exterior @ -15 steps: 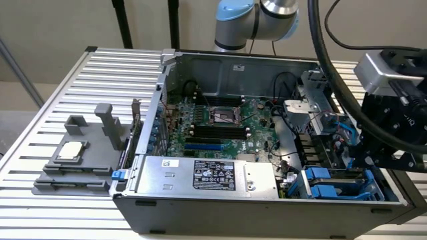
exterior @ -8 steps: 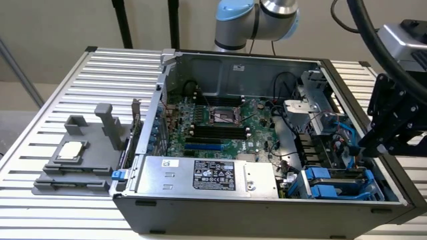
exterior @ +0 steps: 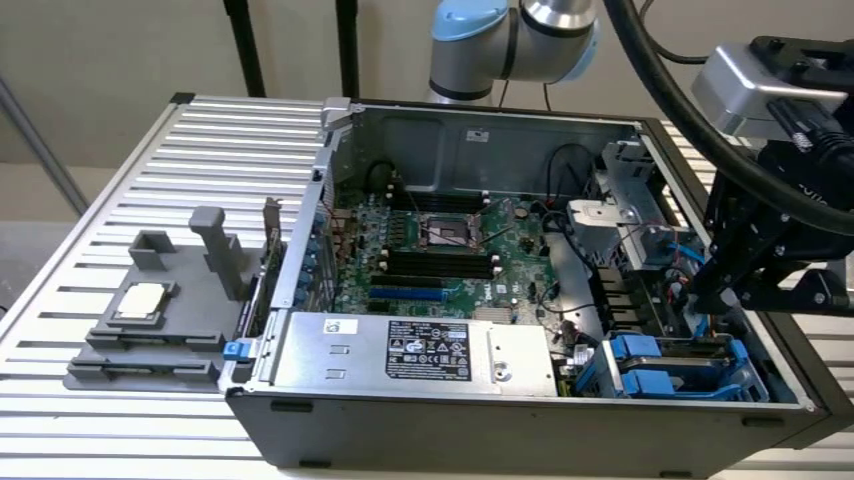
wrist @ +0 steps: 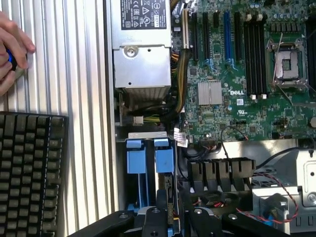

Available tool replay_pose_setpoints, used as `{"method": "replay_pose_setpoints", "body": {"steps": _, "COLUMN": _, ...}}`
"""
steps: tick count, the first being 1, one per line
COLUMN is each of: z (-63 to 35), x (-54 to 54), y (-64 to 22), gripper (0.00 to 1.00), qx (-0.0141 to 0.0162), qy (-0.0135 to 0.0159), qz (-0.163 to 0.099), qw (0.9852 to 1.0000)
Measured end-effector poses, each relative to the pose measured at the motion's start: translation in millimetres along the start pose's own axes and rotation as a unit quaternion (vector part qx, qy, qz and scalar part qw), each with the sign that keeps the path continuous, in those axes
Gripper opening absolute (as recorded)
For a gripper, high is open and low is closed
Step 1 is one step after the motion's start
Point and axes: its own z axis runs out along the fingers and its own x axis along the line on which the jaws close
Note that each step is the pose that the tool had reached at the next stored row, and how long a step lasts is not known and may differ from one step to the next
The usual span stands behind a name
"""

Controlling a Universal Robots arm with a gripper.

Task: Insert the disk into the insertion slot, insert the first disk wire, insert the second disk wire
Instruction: 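Insert the first disk wire, then insert the second disk wire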

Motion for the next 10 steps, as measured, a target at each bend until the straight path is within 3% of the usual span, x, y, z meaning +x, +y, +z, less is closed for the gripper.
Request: {"method": "replay_pose_setpoints", "body": {"steps": 10, "z": 0.0, "x": 0.0, "y": 0.2, "gripper": 0.24, "qx": 0.0003, "qy": 0.0, "qz": 0.0, "qw": 1.0}}
